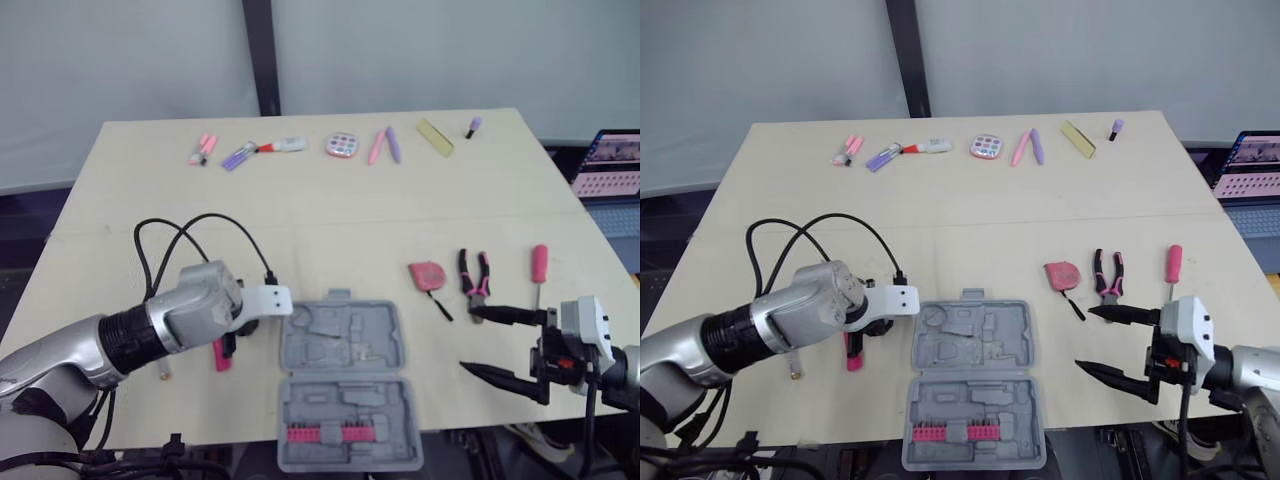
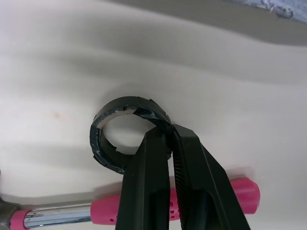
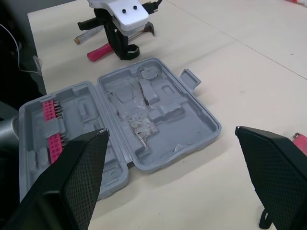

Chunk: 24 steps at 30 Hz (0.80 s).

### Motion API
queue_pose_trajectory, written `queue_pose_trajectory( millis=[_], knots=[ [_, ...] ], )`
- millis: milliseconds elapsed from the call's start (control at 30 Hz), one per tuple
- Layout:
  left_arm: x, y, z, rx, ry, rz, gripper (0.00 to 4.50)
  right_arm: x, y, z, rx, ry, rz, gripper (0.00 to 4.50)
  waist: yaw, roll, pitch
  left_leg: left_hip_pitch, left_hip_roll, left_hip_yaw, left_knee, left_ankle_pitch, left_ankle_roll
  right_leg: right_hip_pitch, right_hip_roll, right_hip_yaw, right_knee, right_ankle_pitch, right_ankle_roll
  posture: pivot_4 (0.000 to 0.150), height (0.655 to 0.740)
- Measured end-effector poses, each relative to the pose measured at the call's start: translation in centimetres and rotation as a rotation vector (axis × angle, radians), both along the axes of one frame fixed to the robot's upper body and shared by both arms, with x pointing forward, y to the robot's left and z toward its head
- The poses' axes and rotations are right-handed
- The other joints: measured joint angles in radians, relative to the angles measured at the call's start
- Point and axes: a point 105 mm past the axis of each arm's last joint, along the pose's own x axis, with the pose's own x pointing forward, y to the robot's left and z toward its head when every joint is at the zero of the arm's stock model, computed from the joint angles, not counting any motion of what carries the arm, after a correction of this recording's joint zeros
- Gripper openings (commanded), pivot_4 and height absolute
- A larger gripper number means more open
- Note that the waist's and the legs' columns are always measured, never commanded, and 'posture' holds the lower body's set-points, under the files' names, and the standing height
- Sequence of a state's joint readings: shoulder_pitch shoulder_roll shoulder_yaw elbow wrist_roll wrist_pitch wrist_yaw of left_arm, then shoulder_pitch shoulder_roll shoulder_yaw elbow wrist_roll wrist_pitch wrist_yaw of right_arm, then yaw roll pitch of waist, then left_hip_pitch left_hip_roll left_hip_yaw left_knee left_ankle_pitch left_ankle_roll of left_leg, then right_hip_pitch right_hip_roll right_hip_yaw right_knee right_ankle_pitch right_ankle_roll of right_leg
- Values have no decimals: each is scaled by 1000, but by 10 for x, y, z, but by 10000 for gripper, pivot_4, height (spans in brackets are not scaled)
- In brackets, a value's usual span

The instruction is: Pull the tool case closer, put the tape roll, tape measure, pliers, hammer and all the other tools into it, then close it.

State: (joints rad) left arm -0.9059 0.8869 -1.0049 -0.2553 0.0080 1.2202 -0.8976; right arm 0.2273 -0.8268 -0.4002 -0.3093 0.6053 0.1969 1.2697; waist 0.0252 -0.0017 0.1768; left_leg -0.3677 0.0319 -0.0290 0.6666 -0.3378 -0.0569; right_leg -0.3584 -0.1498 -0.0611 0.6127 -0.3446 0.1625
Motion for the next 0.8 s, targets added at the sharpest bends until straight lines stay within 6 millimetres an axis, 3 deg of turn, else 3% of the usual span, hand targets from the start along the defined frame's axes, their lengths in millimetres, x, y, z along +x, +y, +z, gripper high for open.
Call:
queue_pose_trajectory(
  millis=[333,433,600,700,800],
  knots=[
    [2,14,3,-50,0,93,589,0,2,-6,22,4,-22,45000,1,0,0,-1,0,0,0,0,0,0,0,0,0,0,0,1500,7400],
    [7,15,19,-129,-22,129,589,0,2,-6,21,3,-22,45000,3,0,0,-1,0,0,1,0,0,0,0,0,0,0,0,1500,7400],
    [9,21,63,-329,-55,175,589,-1,2,-8,18,2,-25,45000,-1,0,0,-1,0,0,0,0,0,-1,0,0,1,0,0,1500,7400],
    [-2,26,82,-489,-4,143,589,-2,2,-10,20,3,-28,45000,-3,0,0,0,0,0,-1,0,0,-1,0,0,0,0,0,1500,7400],
    [-18,16,86,-619,103,51,589,-2,2,-10,21,1,-28,45000,1,0,0,-1,0,0,0,0,0,-1,0,0,0,0,0,1500,7400]
  ],
)
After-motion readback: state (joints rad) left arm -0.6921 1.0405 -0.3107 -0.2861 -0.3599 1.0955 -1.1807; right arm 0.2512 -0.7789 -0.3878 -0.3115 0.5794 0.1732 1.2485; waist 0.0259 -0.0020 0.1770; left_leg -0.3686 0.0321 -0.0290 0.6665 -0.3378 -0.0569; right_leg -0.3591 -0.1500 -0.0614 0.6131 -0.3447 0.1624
